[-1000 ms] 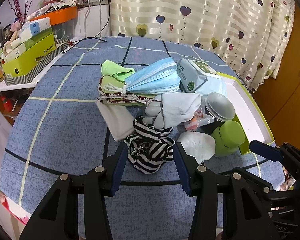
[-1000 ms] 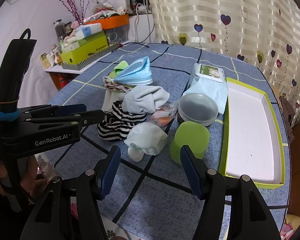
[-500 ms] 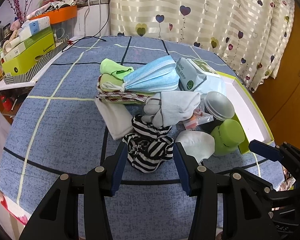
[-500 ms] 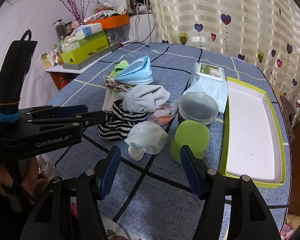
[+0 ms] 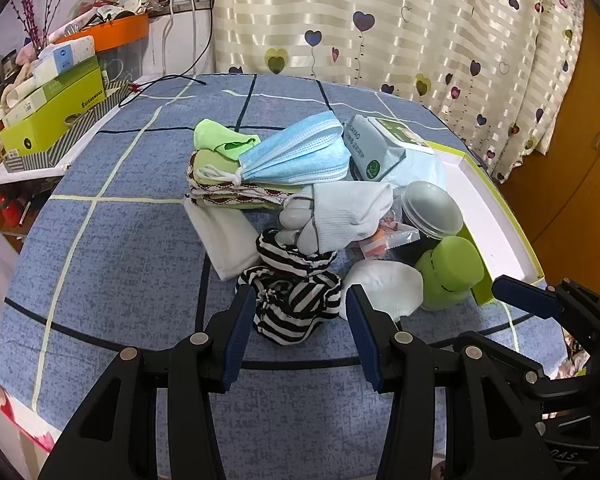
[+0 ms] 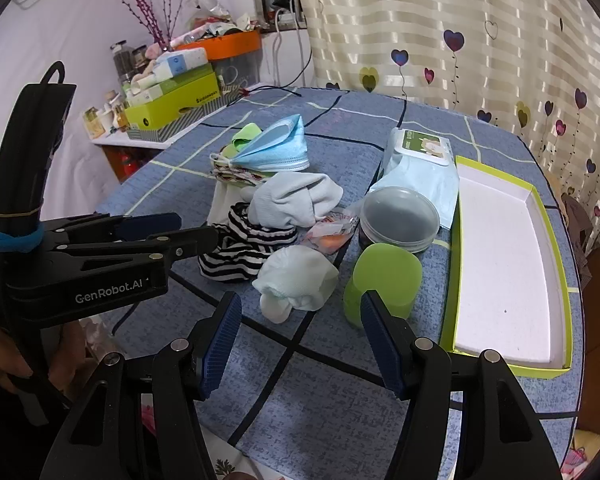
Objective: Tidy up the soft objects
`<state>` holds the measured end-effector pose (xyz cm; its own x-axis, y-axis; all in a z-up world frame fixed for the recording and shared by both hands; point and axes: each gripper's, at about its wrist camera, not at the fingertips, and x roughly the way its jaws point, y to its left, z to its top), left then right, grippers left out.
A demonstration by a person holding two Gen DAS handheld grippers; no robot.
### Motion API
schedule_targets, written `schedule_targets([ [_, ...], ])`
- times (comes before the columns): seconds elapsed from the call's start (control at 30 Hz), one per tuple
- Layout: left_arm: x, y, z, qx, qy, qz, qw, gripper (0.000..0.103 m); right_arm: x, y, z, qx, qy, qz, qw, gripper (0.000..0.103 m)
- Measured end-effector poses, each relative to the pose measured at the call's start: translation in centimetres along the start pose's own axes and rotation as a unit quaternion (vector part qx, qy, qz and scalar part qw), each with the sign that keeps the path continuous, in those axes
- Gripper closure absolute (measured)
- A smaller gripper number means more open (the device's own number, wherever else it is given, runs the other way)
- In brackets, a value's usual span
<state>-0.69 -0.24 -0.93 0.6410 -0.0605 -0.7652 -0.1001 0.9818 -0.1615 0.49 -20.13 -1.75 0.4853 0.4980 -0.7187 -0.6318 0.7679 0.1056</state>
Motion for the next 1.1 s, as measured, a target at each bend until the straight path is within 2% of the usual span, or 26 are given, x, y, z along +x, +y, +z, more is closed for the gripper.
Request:
schedule_targets([
  [0.77, 0.1, 1.2, 0.0, -0.015, -0.007, -0.001, 0.9999, 0.055, 0.1, 0.7, 1.3, -0.017, -0.007, 0.016, 1.0, 0.041],
  [1.1, 0.9, 2.0, 0.0, -0.02, -0.001, 0.002, 0.9998, 0.055, 1.0, 1.6, 2.4, -0.048, -0.007, 0.028, 0.998, 0.041],
])
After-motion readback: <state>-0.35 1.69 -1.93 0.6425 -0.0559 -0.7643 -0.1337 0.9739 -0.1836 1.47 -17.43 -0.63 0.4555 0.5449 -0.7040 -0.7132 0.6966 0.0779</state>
